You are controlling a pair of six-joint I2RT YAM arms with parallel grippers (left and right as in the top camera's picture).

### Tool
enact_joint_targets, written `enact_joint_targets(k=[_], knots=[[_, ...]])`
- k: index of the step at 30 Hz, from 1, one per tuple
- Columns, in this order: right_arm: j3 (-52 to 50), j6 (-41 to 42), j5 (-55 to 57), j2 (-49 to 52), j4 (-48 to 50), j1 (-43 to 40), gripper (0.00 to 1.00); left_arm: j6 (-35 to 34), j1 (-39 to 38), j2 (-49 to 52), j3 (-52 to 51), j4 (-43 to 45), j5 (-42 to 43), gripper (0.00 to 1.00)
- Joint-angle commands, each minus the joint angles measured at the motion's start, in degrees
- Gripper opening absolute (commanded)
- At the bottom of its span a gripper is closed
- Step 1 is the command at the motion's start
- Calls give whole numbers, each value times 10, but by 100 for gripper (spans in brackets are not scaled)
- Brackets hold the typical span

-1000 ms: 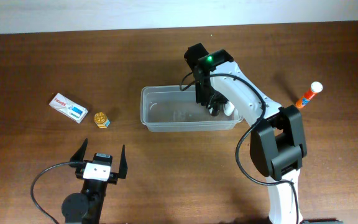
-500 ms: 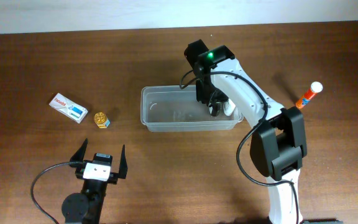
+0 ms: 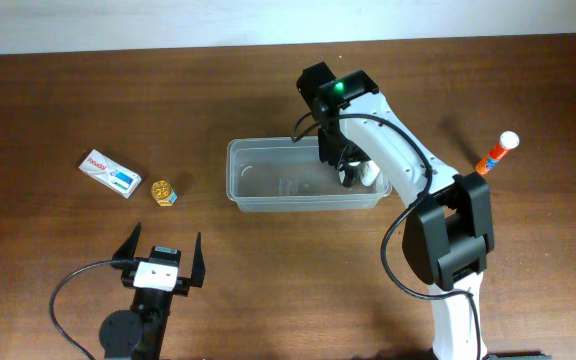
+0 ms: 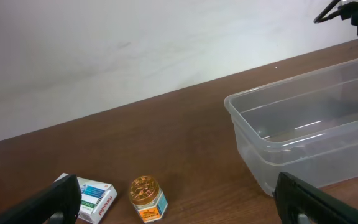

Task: Pack container
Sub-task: 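Lower the dark bottle into the container beside the lotion and release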

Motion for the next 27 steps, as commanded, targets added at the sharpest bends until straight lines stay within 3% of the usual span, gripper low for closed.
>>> enact_joint_targets(k=[1, 14, 23, 27], knots=[[14, -11, 24, -22, -2, -2, 36, 7, 3, -5, -1, -3, -2, 99], [119, -41, 23, -23, -37, 0, 39, 7, 3, -5, -1, -3, -2, 99], [280, -43, 15, -23, -158, -6, 41, 7, 3, -5, -1, -3, -2, 99], [374, -44, 14, -23, -223, -45, 45, 7, 3, -5, -1, -3, -2, 99]])
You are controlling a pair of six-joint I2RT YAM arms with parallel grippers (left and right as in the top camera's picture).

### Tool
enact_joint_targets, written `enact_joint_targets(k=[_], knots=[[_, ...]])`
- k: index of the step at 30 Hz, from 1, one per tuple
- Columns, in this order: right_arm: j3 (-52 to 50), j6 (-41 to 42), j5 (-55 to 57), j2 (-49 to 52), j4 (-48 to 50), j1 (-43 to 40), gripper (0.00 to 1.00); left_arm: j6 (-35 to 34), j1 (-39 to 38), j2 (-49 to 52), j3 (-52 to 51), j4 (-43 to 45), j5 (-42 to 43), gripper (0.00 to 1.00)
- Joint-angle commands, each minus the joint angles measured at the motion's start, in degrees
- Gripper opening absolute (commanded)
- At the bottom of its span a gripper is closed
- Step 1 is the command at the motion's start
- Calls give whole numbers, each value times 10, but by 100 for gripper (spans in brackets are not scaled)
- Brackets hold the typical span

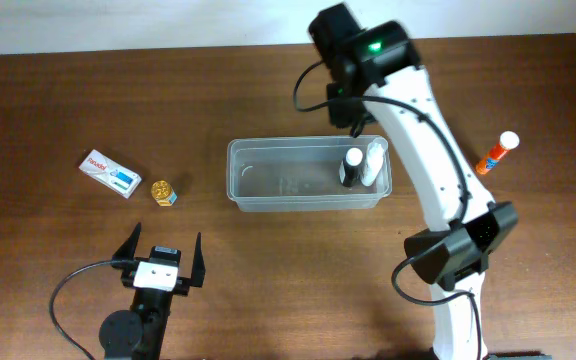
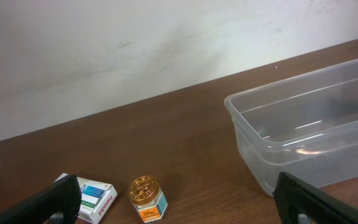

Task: Pack container
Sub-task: 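Lower the dark bottle into the container beside the lotion and release, then move the right gripper over the orange tube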

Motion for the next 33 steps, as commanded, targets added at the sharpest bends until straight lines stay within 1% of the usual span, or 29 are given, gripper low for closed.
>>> enact_joint_targets(k=[1, 2, 9, 11, 16, 20, 22, 25, 33], knots=[[76, -15, -8, -23, -28, -53, 47, 7, 3, -5, -1, -3, -2, 99], [79, -14, -22, -28, -28, -70, 50, 7, 3, -5, -1, -3, -2, 99], [65, -15, -129, -33, -28, -221, 51, 7, 3, -5, -1, -3, -2, 99], [58, -29, -144, -33, -28, -257, 51, 7, 3, -5, -1, -3, -2, 99], [35, -77, -158, -33, -28, -335, 58, 7, 3, -5, -1, -3, -2, 99], [8, -90, -160, -32, -28, -374, 62, 7, 3, -5, -1, -3, -2, 100], [-5, -97, -160, -32, -27, -389, 66, 7, 3, -5, -1, -3, -2, 99], [-25, -100, -160, -32, -21, -413, 68, 7, 3, -5, -1, -3, -2, 99], [-72, -101, -168, -31, 16, -454, 69, 7, 3, -5, -1, -3, -2, 99]])
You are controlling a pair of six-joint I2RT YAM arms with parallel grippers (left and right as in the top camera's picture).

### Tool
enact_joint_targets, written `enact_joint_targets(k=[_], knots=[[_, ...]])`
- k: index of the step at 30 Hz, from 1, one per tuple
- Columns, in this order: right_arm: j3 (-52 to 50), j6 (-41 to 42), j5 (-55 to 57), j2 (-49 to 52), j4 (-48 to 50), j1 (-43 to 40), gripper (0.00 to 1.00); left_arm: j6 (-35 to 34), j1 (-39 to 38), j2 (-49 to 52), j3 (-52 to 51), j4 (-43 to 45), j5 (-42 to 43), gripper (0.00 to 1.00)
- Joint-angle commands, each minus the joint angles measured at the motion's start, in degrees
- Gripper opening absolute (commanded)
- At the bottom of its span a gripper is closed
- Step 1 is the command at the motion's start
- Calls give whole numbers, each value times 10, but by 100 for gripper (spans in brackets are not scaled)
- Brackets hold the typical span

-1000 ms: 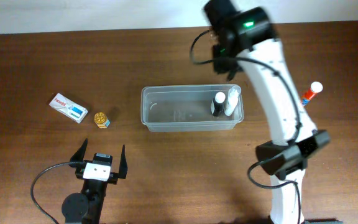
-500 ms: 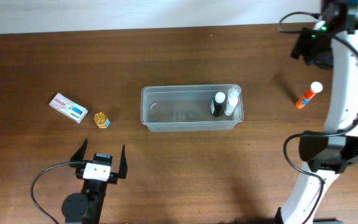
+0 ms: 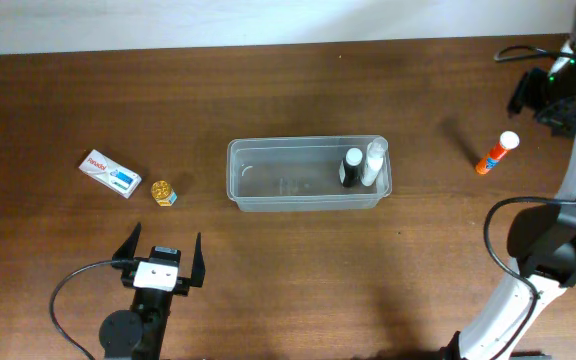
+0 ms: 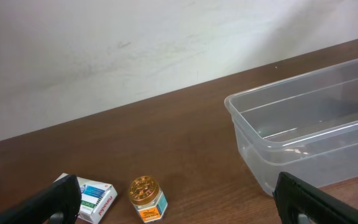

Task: Pack container
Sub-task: 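Move the right gripper over the orange tube, then lower the right gripper and grasp the orange tube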

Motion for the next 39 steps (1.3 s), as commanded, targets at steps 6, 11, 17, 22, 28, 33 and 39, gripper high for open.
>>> enact_joint_targets(k=[6, 11, 17, 22, 28, 33, 39], knots=[[-100, -17, -34, -7, 69, -12, 69, 7, 3, -5, -1, -3, -2, 99], [-156, -19, -46, -7, 120, -12, 69, 7, 3, -5, -1, -3, -2, 99], [-194, -19, -46, -4, 161, -14, 69, 7, 3, -5, -1, -3, -2, 99], [-197, -20, -45, 14, 177, -14, 68, 7, 3, -5, -1, -3, -2, 99], [-197, -21, -44, 34, 181, -14, 61, 7, 3, -5, -1, -3, -2, 99], [-197, -21, -44, 49, 181, -13, 59, 7, 3, -5, -1, -3, -2, 99], [-197, -21, -44, 50, 182, -13, 50, 7, 3, -5, -1, -3, -2, 99]])
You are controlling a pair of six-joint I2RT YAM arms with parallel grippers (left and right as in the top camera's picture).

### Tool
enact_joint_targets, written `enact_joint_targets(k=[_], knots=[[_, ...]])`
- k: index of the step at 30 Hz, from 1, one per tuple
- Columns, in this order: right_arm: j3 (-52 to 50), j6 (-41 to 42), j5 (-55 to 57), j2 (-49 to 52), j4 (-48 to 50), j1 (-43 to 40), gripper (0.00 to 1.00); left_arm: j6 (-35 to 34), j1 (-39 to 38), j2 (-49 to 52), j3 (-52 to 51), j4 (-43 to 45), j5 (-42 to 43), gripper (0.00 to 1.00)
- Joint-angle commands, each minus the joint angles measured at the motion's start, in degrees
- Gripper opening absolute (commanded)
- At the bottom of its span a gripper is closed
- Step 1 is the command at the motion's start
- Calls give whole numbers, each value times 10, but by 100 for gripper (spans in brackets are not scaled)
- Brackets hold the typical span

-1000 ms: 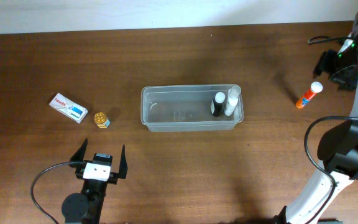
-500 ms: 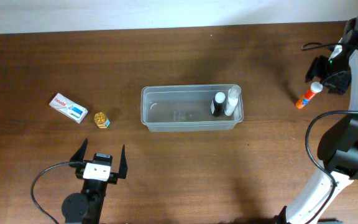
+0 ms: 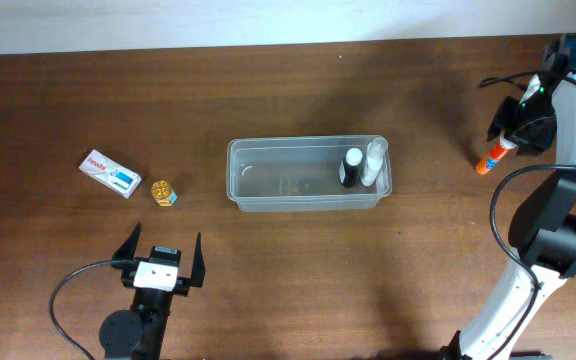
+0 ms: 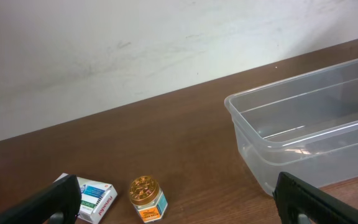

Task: Pack container
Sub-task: 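Lower the right gripper and grasp the orange tube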

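A clear plastic container (image 3: pixel 268 178) stands mid-table with a dark bottle (image 3: pixel 352 167) and a white bottle (image 3: pixel 373 163) upright in its right end. An orange glue stick (image 3: pixel 487 162) lies at the far right. My right gripper (image 3: pixel 511 128) is over its upper end and covers the cap, and its jaws are not visible. My left gripper (image 3: pixel 161 258) rests open at the near left with nothing between its fingers. A white box (image 3: pixel 108 172) and a gold-lidded jar (image 3: pixel 163 192) lie ahead of it. The left wrist view also shows the box (image 4: pixel 93 198), jar (image 4: pixel 146 198) and container (image 4: pixel 303 130).
A white wall runs along the table's far edge. The right arm's base (image 3: pixel 553 235) and cable stand at the right side. The left arm's cable (image 3: pixel 68 290) loops at the near left.
My right gripper has moved from the far right edge, up and right of the glue stick, to the stick's cap end, which it now covers. The left arm, box, jar and container have not moved.
My right gripper was first down in the container's right end by the bottles. Then it was lifted behind the container, with both bottles left standing inside. Then it was at the far right near the glue stick, and now it is over the stick's cap.
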Motion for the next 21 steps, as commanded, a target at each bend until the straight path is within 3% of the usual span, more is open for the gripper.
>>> enact_joint_targets(k=[1, 10, 21], knots=[[-5, -3, -3, 4, 1, 0, 49, 7, 3, -5, -1, -3, -2, 99], [-8, -3, -3, 5, -2, 4, 39, 7, 3, -5, -1, -3, -2, 99], [-18, -5, 3, 20, -1, 11, 37, 7, 3, -5, -1, -3, -2, 99]])
